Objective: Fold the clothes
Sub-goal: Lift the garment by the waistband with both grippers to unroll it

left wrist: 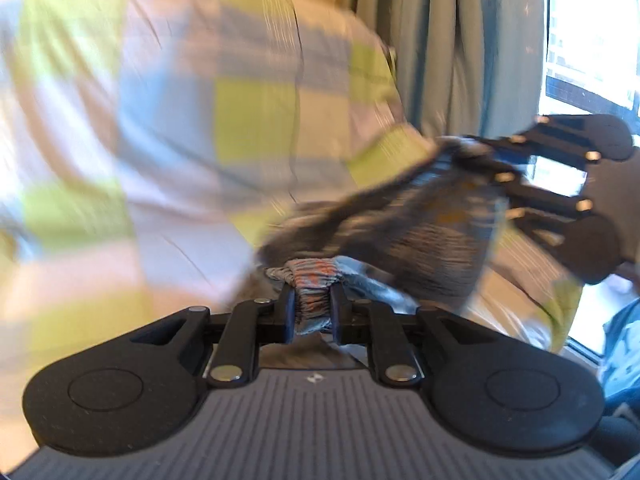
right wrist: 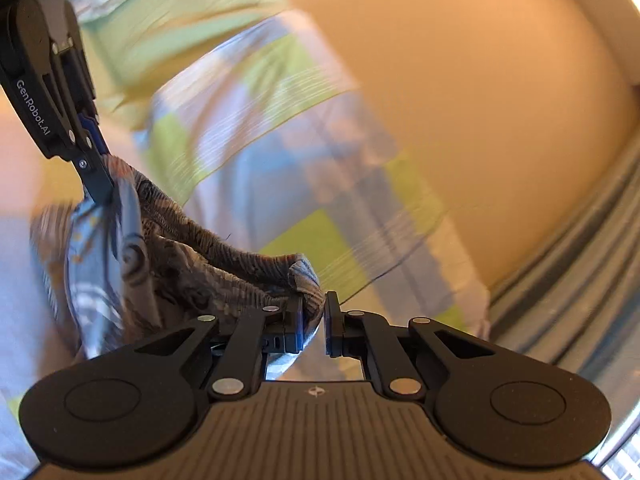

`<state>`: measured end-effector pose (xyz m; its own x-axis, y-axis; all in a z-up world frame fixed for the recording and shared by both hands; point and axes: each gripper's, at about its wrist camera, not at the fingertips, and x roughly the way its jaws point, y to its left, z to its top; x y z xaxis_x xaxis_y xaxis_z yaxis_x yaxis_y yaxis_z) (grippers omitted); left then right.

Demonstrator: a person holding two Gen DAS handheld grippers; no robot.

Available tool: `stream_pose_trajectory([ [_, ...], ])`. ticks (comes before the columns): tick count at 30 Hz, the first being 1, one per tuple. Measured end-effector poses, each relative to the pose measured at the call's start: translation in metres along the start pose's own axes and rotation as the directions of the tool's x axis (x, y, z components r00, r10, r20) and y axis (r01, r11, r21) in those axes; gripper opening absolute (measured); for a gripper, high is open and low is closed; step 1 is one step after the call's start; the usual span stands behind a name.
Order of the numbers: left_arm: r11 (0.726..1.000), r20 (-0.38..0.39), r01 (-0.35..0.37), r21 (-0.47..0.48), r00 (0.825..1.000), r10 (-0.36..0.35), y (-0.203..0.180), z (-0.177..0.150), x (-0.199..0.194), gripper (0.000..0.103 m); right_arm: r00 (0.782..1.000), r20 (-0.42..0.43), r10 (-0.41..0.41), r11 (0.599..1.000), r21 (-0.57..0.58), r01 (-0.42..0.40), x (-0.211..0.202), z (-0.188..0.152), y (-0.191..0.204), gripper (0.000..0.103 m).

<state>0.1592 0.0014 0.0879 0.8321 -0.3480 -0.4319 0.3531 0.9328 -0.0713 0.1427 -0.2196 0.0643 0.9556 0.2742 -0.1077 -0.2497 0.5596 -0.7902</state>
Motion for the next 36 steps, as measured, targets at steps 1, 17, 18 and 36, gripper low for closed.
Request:
stream_pose_trajectory([
  [1,0.999,0.032,-0.029,0.021,0.999,0.028,0.003,0.008,-0.017,0.013,1.0,0.011,-0.021,1.0,0.021,0.021,-0.011,0.009,-0.007,0.006],
  [17,0.897,0.432,-0.295,0.329,0.891,0.135,-0.019,0.133,-0.225,0.013,0.949,0.232,-0.214,0.938,0.32,0.134,-0.144,0.122,-0.116,0.006],
  [18,0.89,0.432,-0.301,0.343,0.892,0.135,-0.021,0.136,-0.226,0.013,0.951,0.222,-0.213,0.936,0.324,0.134,-0.139,0.121,-0.116,0.006],
  [36,0.977,-0.162,-0.193,0.088,0.965,0.205,0.113,-0.005,0.177,0.026,0.915,-0.341,0.214,0.881,0.472,-0.03,0.2,-0.088,-0.006,0.032],
])
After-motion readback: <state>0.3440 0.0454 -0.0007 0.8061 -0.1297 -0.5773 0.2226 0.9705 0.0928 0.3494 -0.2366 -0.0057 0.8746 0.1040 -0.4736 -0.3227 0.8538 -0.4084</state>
